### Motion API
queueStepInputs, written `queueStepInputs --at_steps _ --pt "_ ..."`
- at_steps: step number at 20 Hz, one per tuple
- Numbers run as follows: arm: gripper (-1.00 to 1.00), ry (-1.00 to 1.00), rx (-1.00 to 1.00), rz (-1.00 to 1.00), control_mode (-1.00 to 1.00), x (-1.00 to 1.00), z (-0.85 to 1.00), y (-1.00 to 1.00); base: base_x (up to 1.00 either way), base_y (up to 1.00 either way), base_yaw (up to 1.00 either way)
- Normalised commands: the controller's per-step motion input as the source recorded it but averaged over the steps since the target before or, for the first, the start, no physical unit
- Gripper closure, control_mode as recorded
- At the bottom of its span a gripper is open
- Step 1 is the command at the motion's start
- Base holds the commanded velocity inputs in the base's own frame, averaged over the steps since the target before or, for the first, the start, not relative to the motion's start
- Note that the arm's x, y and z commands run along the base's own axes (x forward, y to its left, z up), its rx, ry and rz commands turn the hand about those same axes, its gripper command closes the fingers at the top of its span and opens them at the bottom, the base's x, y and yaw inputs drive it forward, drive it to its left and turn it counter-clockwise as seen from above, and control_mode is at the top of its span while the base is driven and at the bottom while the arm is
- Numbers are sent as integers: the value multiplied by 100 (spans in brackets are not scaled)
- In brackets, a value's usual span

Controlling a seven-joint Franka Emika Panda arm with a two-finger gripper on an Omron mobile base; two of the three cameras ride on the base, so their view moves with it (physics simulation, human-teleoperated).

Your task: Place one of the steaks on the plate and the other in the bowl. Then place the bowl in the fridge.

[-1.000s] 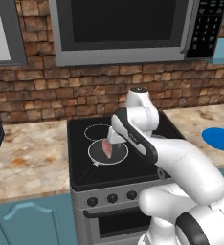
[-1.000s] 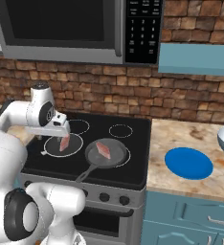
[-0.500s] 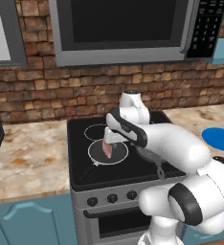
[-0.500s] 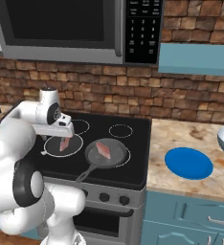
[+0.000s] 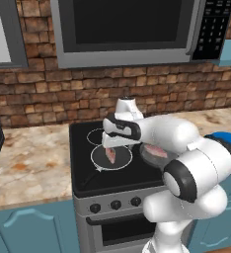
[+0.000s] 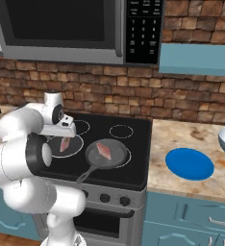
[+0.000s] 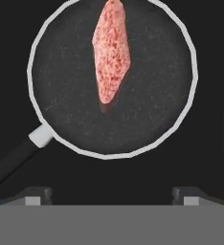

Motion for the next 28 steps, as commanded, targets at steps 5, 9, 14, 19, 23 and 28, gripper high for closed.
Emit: queueStepInputs --at_steps 5,9,14,19,23,28 --pt "-100 0 -3 0 -100 38 -31 13 0 0 0" --pt "-100 0 0 0 -100 33 -29 2 0 0 0" --pt "-100 0 0 0 -100 31 -30 2 0 0 0" --pt "-100 0 0 0 -100 34 -24 4 0 0 0" --pt "-100 0 0 0 -100 34 -21 17 0 0 0" --pt "-100 0 0 0 -100 23 -21 8 0 0 0"
